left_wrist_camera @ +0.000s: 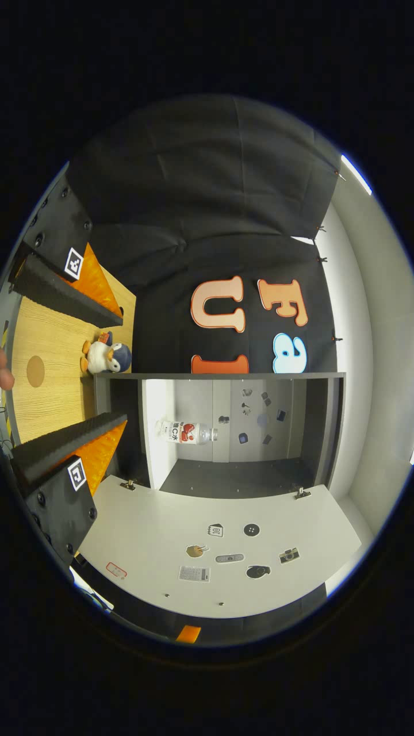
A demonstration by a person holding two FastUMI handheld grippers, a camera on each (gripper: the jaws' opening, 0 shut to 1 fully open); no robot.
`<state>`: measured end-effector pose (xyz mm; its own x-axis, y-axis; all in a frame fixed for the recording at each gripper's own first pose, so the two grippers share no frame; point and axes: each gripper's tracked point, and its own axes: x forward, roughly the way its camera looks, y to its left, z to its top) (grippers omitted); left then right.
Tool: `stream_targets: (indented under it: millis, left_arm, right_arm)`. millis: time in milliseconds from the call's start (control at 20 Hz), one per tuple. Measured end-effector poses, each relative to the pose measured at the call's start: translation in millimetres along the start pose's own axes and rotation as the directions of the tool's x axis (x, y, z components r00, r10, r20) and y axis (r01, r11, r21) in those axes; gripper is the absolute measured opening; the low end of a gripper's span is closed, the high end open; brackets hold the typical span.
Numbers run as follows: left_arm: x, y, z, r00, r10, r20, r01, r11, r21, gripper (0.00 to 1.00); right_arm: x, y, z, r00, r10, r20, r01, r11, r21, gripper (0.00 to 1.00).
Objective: Open the cabinet door with the right hand, grasp the bottle in the cabinet with the left hand and place it on the coaster, then close the cabinet door with the right hand.
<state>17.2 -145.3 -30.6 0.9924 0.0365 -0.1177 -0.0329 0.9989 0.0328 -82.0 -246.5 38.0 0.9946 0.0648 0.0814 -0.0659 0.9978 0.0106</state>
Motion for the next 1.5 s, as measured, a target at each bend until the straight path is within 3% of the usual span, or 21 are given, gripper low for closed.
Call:
stream_targets:
  millis: [150, 200, 300, 400, 450, 550, 650, 700, 800, 1250, 1300, 1350, 1500]
  left_arm:
    - [41, -22, 6, 0.997, -0.071, 0.020, 0.071, 0.997, 0.007, 0.96]
    - [58, -30, 9, 0.995, -0.095, 0.032, 0.095, 0.995, 0.009, 0.97]
    - [96, -46, 17, 0.987, -0.152, 0.052, 0.152, 0.988, 0.000, 0.96]
    - [133, -61, 25, 0.977, -0.202, 0.068, 0.203, 0.979, -0.012, 0.96]
    - [152, -70, 26, 0.972, -0.224, 0.065, 0.225, 0.974, -0.015, 0.97]
    - [187, -86, 28, 0.962, -0.267, 0.060, 0.268, 0.963, -0.020, 0.97]
    - [217, -101, 31, 0.952, -0.299, 0.065, 0.301, 0.954, -0.013, 0.97]
    - [230, -107, 32, 0.949, -0.309, 0.068, 0.310, 0.951, -0.003, 0.97]
    - [253, -120, 32, 0.941, -0.331, 0.073, 0.331, 0.943, 0.006, 0.96]
    - [330, -162, 42, 0.919, -0.381, 0.103, 0.380, 0.924, 0.037, 0.96]
    - [337, -165, 44, 0.919, -0.380, 0.107, 0.378, 0.925, 0.040, 0.96]
    - [346, -167, 45, 0.919, -0.378, 0.109, 0.376, 0.926, 0.041, 0.96]
    - [365, -171, 45, 0.924, -0.367, 0.110, 0.365, 0.930, 0.041, 0.97]
  right_arm:
    - [-16, 34, -4, 1.000, 0.020, 0.014, -0.020, 0.999, 0.038, 0.06]
    - [-18, 45, -6, 1.000, 0.020, 0.022, -0.021, 0.999, 0.049, 0.00]
    - [-12, 64, -10, 0.999, 0.008, 0.043, -0.011, 0.998, 0.065, 0.00]
    - [-3, 80, -18, 0.999, -0.006, 0.051, 0.002, 0.997, 0.078, 0.14]
    - [4, 84, -24, 0.999, -0.029, 0.040, 0.026, 0.997, 0.074, 0.27]
    - [19, 88, -35, 0.997, -0.075, 0.019, 0.074, 0.995, 0.066, 0.36]
    - [36, 95, -46, 0.995, -0.099, -0.001, 0.098, 0.992, 0.078, 0.39]
    - [42, 95, -51, 0.993, -0.114, -0.016, 0.115, 0.990, 0.086, 0.45]
    - [54, 97, -62, 0.990, -0.138, -0.042, 0.141, 0.985, 0.098, 0.40]
    - [97, 84, -77, 0.970, -0.217, -0.109, 0.229, 0.967, 0.114, 0.51]
    - [100, 83, -78, 0.968, -0.224, -0.115, 0.236, 0.965, 0.113, 0.57]
    - [103, 82, -79, 0.966, -0.232, -0.118, 0.244, 0.964, 0.108, 0.52]
    - [110, 80, -78, 0.960, -0.248, -0.127, 0.261, 0.961, 0.091, 0.53]
